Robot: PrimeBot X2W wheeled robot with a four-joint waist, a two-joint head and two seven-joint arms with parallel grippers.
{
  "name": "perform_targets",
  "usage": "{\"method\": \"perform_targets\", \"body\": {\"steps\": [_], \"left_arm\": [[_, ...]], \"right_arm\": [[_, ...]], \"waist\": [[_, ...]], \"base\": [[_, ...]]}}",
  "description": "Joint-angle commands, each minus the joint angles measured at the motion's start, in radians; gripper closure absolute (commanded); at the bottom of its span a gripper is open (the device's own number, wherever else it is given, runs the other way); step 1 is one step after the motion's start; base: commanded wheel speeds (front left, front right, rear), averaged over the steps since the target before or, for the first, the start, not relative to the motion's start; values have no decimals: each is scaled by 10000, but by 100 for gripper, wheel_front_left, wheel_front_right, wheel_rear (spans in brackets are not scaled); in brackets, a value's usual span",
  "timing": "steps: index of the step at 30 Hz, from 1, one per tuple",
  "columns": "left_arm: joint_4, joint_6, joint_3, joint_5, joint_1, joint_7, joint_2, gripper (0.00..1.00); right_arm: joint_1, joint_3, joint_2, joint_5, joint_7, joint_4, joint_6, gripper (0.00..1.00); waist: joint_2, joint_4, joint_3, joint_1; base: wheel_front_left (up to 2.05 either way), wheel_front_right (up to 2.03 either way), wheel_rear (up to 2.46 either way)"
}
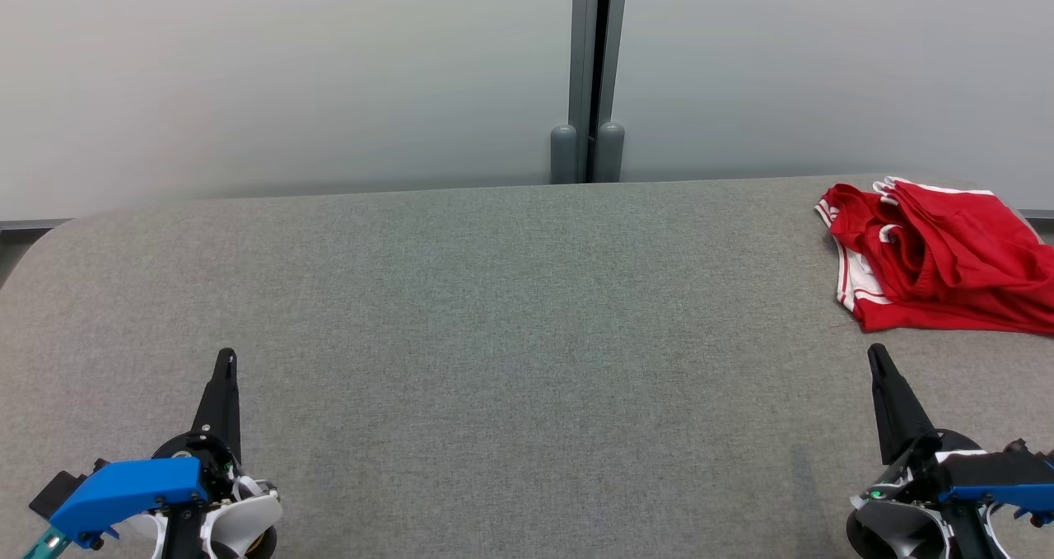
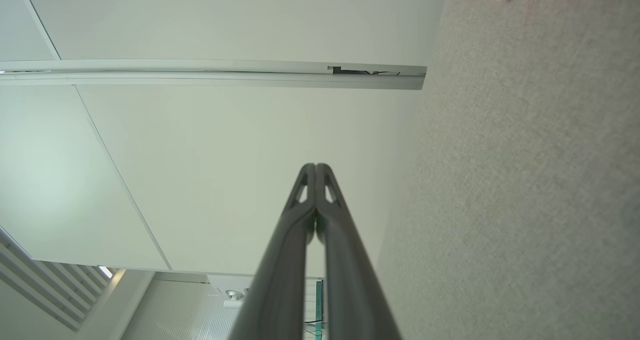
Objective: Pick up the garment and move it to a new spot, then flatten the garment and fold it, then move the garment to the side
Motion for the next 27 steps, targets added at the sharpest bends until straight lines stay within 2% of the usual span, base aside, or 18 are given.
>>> {"method": "perform_targets", "body": {"steps": [1, 27], "left_arm": [[-38, -97, 19, -26, -98, 39, -19, 100], [-39, -97, 17, -28, -98, 37, -20, 100]], "right_arm": [[-142, -34, 15, 18, 40, 16, 4, 100], [-129, -27, 12, 23, 36, 15, 4, 100]], "waist": [[-1, 0, 0, 0], [-1, 0, 0, 0]], "base": [[0, 0, 0], [0, 0, 0]]}}
